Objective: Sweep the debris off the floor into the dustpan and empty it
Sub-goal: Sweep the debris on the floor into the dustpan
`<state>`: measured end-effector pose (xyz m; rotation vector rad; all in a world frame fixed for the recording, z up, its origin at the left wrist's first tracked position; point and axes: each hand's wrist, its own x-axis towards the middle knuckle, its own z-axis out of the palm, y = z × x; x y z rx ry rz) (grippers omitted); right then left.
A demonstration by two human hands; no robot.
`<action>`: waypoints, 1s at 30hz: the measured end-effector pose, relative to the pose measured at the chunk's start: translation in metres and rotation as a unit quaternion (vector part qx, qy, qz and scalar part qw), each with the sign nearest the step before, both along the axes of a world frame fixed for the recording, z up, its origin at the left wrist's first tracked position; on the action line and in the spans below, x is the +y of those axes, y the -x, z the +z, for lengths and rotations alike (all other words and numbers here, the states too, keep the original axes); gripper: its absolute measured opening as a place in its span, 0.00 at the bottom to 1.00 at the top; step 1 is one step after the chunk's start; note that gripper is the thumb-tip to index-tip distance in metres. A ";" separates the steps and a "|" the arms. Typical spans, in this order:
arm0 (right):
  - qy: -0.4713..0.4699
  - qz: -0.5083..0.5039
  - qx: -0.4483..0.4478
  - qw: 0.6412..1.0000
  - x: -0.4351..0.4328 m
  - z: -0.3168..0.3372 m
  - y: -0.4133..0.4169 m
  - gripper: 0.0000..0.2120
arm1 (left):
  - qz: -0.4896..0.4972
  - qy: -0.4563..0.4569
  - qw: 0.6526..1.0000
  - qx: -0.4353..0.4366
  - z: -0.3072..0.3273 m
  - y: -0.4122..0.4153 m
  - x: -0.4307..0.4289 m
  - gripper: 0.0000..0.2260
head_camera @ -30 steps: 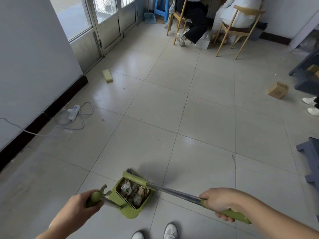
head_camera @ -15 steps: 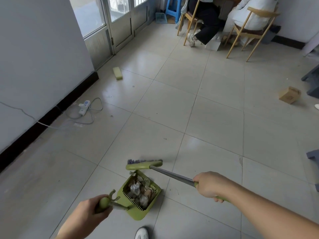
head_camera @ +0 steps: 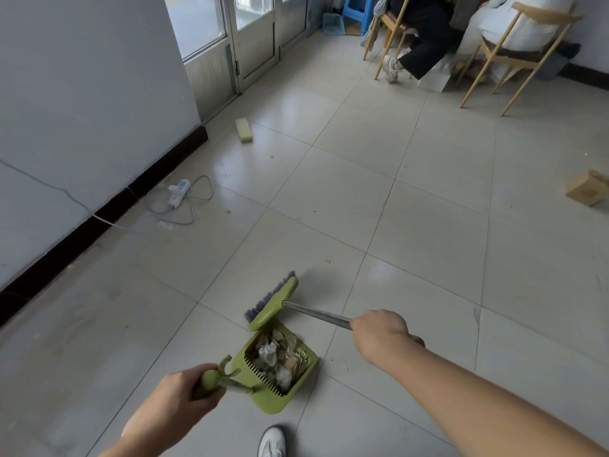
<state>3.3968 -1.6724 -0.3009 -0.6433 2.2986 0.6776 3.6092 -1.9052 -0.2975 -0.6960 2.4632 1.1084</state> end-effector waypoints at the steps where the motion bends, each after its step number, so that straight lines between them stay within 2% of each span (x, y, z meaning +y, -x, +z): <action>1: -0.002 0.001 0.006 1.000 0.002 -0.001 0.002 0.21 | 0.001 -0.004 1.000 0.000 0.000 0.001 0.001 0.02; 7: -0.013 -0.018 0.037 0.999 0.022 -0.002 0.018 0.21 | 0.000 -0.005 1.000 -0.003 -0.001 0.006 0.005 0.02; 13: -0.022 -0.059 0.027 0.998 0.057 0.002 0.020 0.22 | 0.003 -0.002 1.000 -0.004 0.002 0.008 0.005 0.05; 17: 0.008 -0.154 -0.018 0.988 0.087 0.012 0.022 0.19 | 0.001 -0.002 1.000 0.000 0.002 0.009 0.008 0.05; 19: 0.041 -0.249 -0.042 0.967 0.102 0.015 0.024 0.14 | 0.001 -0.002 1.000 -0.001 0.002 0.010 0.008 0.05; 21: 0.062 -0.328 -0.055 0.941 0.108 0.015 0.022 0.14 | -0.003 0.000 1.000 -0.001 0.002 0.010 0.009 0.06; 30: 0.065 -0.353 -0.093 0.929 0.069 -0.017 -0.010 0.22 | 0.005 0.010 1.000 -0.004 -0.003 0.006 0.013 0.05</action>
